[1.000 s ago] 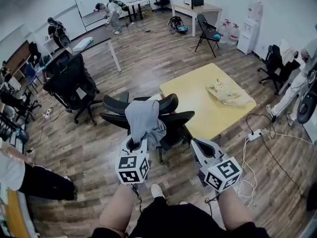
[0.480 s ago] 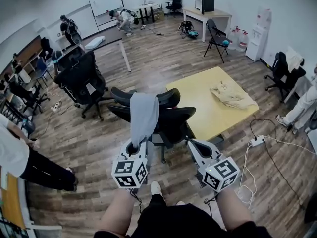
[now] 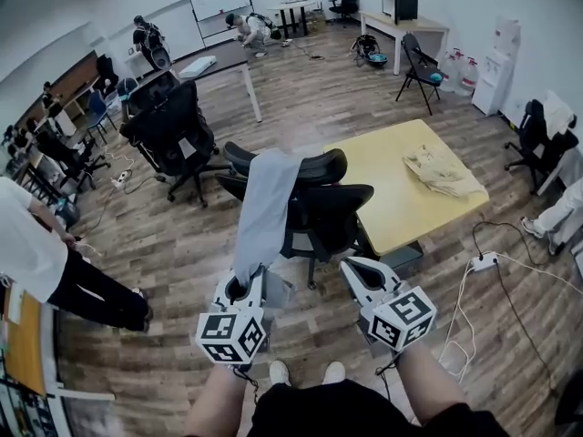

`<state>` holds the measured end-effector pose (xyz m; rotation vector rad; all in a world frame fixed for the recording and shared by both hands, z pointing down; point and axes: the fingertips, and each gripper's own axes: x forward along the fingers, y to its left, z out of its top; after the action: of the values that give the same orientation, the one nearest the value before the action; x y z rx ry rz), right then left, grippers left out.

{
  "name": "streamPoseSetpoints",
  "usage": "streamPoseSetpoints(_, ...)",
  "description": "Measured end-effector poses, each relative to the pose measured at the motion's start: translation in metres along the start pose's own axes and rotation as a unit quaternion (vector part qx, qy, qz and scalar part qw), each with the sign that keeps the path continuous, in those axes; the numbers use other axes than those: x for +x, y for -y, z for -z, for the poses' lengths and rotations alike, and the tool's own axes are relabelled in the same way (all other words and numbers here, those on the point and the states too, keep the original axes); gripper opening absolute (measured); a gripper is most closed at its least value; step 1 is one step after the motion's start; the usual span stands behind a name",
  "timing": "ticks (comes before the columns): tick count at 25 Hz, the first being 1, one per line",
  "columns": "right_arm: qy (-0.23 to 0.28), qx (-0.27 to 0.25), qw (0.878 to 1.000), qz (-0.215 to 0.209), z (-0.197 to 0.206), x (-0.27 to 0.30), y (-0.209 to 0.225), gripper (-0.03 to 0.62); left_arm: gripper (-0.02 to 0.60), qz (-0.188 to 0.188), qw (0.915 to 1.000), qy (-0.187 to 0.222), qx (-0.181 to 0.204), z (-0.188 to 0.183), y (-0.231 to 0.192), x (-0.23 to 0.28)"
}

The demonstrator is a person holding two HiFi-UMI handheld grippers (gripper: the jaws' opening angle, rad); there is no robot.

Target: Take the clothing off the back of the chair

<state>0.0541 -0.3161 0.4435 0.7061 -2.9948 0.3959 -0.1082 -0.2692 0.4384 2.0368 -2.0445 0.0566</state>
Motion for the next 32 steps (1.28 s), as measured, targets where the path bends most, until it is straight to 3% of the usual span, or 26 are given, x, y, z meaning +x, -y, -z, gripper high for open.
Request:
streamPoseSetpoints(11, -0.014, -0.001, 0.999, -0.030, 0.017, 0.040, -0.065, 0.012, 0.066, -0.026, 0.9993, 0.009, -0.024, 0.013, -0.057, -0.073)
streamPoseSetpoints(18, -0.012, -0.005, 1.000, -0.012, 0.021, 0.044, -0.124, 0.012, 0.066, -0.014, 0.9995, -0.003, -0.028, 0.025, -0.091, -0.129)
streamPoseSetpoints(25, -0.016, -0.014, 1.000, 0.021, 0.034, 0.038, -0.176, 0.012, 0.066, 0.016, 0.9997, -0.003, -0.018, 0.031, -0.111, -0.170)
streamPoseSetpoints(32, -0.013, -0.017, 0.998, 0.064, 0.047, 0.018, -0.213, 0.012, 0.066, 0.077, 0.9970, -0.007, -0.006, 0.042, -0.103, -0.196)
